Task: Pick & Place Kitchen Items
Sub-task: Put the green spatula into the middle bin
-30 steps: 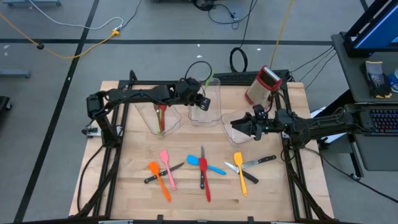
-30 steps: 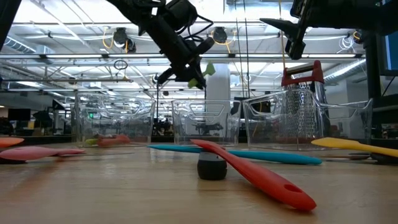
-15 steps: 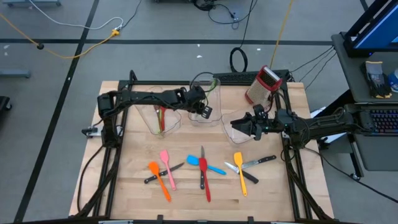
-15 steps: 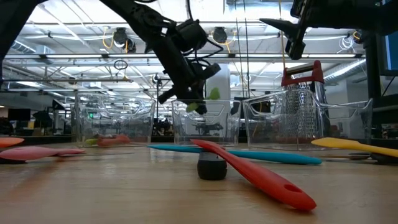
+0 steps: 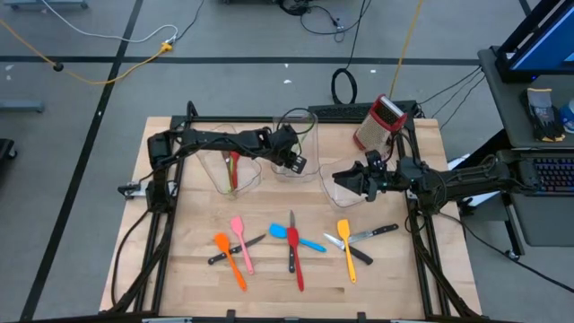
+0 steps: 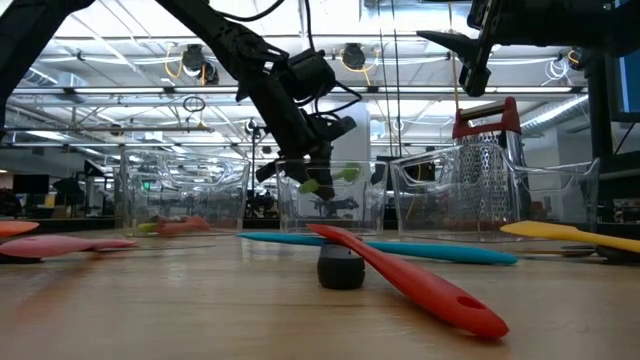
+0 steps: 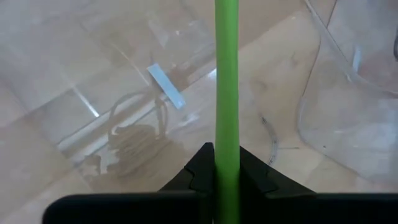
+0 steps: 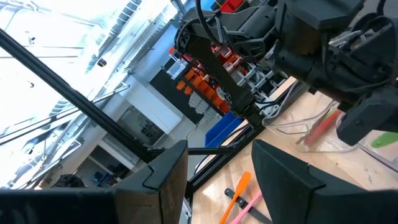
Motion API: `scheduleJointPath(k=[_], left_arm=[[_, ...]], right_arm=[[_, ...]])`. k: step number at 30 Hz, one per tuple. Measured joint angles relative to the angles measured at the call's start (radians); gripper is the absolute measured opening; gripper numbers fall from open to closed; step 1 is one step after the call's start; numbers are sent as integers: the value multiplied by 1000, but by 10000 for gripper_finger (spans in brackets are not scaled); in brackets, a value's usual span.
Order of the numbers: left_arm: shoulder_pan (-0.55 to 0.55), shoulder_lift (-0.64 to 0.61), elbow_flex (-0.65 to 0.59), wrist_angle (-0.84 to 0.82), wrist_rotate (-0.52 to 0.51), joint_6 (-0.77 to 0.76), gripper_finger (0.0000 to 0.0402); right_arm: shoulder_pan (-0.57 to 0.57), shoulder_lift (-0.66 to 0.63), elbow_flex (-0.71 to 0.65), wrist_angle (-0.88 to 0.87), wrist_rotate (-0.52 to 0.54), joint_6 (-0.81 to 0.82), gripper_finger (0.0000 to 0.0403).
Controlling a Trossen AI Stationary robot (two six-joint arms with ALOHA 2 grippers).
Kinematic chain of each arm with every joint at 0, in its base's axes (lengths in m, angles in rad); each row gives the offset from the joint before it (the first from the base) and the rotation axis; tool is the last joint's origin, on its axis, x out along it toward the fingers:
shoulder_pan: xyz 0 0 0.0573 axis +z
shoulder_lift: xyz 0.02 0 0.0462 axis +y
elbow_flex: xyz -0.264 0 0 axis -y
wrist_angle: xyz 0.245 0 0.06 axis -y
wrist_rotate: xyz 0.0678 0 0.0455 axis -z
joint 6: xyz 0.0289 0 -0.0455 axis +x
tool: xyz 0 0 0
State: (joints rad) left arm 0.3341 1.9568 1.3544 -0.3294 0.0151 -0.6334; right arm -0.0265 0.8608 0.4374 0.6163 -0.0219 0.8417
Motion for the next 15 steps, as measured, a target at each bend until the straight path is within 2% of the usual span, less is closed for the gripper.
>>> scheduleJointPath(k=[12,15], left_arm=[[5,0,0,8,13,0,53],[4,0,0,31,14,0,69]], right_arm=[[0,0,0,0,0,-1,171],[0,0,0,0,-1,-1,171]])
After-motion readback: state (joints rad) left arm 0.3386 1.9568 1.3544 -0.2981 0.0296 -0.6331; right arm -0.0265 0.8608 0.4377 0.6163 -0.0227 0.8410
